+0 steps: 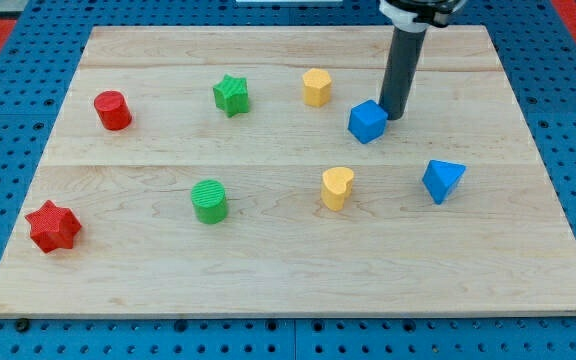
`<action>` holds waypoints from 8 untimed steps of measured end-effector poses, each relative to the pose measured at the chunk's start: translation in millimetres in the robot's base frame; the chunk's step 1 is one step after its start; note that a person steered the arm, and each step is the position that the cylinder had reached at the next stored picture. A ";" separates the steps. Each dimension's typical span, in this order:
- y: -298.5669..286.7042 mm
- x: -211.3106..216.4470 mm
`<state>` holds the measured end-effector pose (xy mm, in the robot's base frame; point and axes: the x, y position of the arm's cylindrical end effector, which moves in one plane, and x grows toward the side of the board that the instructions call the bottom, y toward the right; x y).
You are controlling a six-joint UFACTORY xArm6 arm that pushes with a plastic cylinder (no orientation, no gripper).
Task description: Push the blue triangle closer to blue cube
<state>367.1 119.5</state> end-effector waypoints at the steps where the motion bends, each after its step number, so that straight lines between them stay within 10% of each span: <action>1: 26.1 0.0; 3: 139.2 54.8; 8: 89.3 130.1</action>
<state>497.2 208.8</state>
